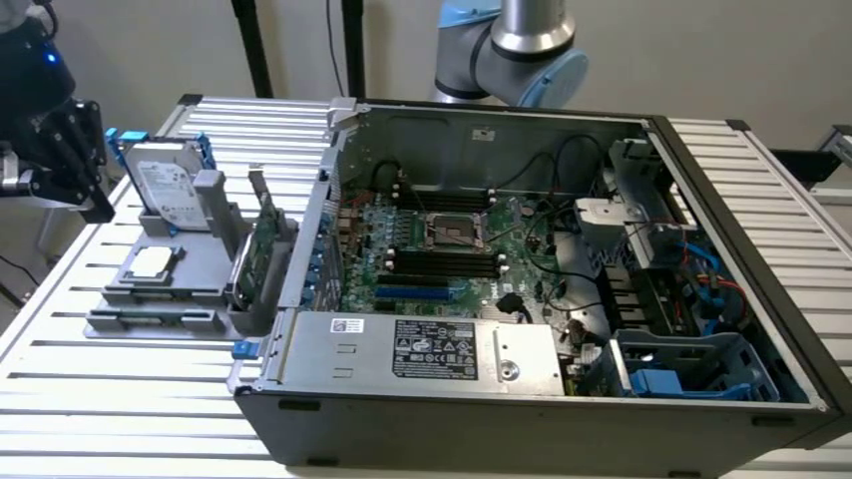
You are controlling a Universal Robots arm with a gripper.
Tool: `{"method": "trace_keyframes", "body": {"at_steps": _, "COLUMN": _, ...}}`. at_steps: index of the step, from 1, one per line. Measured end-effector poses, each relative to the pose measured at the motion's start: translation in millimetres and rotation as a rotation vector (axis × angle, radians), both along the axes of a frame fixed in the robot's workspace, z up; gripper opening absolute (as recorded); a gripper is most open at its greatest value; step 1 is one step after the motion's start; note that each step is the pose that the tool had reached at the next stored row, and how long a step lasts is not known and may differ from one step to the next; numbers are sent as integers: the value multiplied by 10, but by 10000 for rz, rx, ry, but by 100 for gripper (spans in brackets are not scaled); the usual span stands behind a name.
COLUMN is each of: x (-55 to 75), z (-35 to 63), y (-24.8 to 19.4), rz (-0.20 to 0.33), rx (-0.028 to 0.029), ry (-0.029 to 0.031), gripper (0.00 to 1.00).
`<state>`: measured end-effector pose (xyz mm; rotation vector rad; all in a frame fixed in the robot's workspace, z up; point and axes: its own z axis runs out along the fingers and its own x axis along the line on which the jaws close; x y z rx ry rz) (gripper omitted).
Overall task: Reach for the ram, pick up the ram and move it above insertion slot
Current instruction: 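Pick up the ram and move it above insertion slot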
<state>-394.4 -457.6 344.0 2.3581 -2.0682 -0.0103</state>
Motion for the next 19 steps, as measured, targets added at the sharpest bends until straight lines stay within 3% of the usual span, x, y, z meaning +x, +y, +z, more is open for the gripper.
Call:
{"method": "trace_keyframes", "body": {"at_steps": 9, "x": 0, "z": 0, "y": -28, "rz": -208, "rx": 43, "ry": 0, "gripper": 12}}
{"method": "trace_keyframes", "body": {"at_steps": 11, "x": 0, "z": 0, "y": -33, "rz": -208, "rx": 42, "ry": 1, "gripper": 24}}
{"method": "trace_keyframes", "body": {"at_steps": 12, "x": 0, "z": -4, "y": -35, "rz": -210, "rx": 45, "ry": -2, "gripper": 24}}
{"method": "trace_keyframes", "body": {"at_steps": 16, "x": 0, "z": -59, "y": -57, "rz": -281, "rx": 46, "ry": 0, "gripper": 42}}
{"method": "trace_keyframes", "body": {"at_steps": 19, "x": 0, "z": -112, "y": -78, "rz": -394, "rx": 48, "ry": 1, "gripper": 42}}
